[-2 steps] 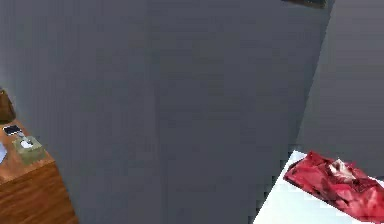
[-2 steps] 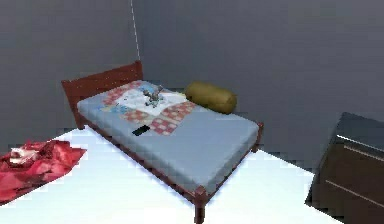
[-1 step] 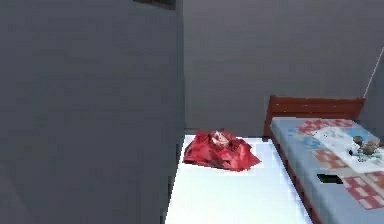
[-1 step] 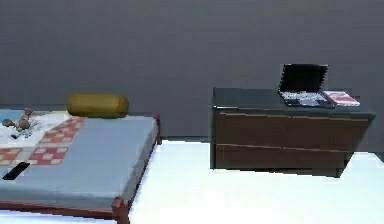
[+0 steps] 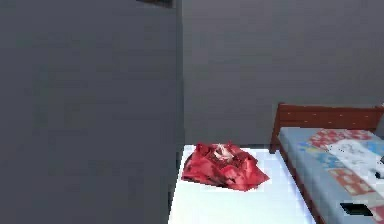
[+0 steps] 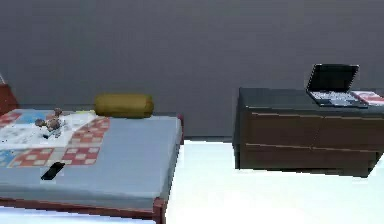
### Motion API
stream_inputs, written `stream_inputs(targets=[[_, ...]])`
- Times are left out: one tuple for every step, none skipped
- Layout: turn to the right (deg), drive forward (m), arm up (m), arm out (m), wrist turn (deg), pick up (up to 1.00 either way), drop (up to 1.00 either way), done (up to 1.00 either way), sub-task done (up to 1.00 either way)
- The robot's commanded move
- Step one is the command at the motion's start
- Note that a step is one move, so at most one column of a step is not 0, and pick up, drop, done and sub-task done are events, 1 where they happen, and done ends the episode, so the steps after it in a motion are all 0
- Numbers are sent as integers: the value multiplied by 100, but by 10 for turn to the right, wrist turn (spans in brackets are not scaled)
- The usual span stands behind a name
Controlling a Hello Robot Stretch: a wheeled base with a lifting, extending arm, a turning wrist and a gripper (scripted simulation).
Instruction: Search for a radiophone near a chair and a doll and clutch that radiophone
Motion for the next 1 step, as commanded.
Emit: stream_inputs(targets=[[390, 0, 0, 0, 0, 0, 0, 0, 0]])
